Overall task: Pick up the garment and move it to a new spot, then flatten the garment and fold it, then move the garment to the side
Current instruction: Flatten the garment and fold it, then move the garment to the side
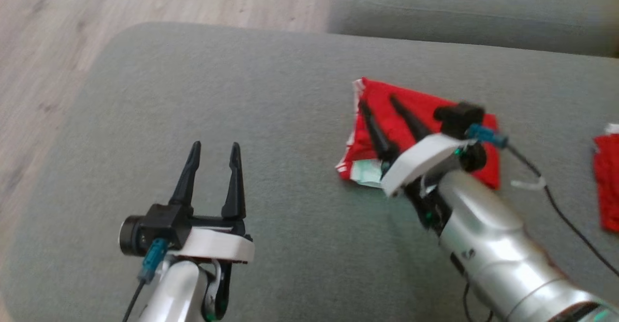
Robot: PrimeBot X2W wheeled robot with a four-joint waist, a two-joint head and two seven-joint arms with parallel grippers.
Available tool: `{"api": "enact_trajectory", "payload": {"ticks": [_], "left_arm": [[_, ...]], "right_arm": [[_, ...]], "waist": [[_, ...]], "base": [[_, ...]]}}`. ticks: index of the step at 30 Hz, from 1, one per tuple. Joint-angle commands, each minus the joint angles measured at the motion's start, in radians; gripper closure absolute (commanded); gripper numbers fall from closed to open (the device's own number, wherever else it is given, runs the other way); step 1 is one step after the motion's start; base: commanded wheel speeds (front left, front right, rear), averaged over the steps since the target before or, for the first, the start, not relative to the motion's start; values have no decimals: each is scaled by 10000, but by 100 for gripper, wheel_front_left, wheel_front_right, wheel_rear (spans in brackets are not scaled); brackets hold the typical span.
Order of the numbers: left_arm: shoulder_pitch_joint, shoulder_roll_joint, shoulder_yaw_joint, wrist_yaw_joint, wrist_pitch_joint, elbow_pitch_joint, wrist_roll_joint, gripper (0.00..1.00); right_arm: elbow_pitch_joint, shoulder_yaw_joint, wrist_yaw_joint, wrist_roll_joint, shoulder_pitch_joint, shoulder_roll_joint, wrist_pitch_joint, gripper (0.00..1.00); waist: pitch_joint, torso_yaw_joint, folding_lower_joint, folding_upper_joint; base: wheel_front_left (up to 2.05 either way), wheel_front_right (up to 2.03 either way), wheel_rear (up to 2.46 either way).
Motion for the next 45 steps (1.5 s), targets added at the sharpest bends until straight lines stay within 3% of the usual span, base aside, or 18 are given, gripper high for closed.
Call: {"api": "enact_trajectory", "payload": {"ticks": [1, 2, 8, 13, 21, 33, 45], "left_arm": [[-135, 29, 613, 34, -95, -515, 104, 0], [-135, 29, 613, 34, -95, -515, 104, 0], [22, 28, 818, 55, -95, -676, 74, 0], [138, 27, 904, 75, -95, -684, 4, 0], [548, 27, 1299, 85, -95, -663, -18, 0], [645, 26, 1213, 59, -95, -551, -34, 0], [103, 26, 794, 19, -95, -566, 188, 0]], "right_arm": [[-732, -1771, -7, -1568, -463, -26, -133, 0], [-732, -1771, -7, -1568, -463, -26, -133, 0], [-2212, -4524, -7, -3731, 794, -558, -135, 0], [-3640, -6177, -7, -5073, 2378, -474, -136, 0], [-5421, -7638, -7, -5572, 4697, 81, -137, 0], [-5718, -7420, -7, -5215, 5180, 123, -137, 0], [-5050, -7453, -7, -5404, 3958, 125, 35, 0]], "waist": [[-416, -1069, 0, 0], [-416, -1069, 0, 0], [-551, -1762, 0, 0], [-568, -2223, 0, 0], [-481, -2794, 0, 0], [-423, -2788, 0, 0], [427, -1959, 0, 0]], "base": [[0, 0, 0], [0, 0, 0], [0, 0, 0], [0, 0, 0], [0, 0, 0], [0, 0, 0], [0, 0, 0]]}}
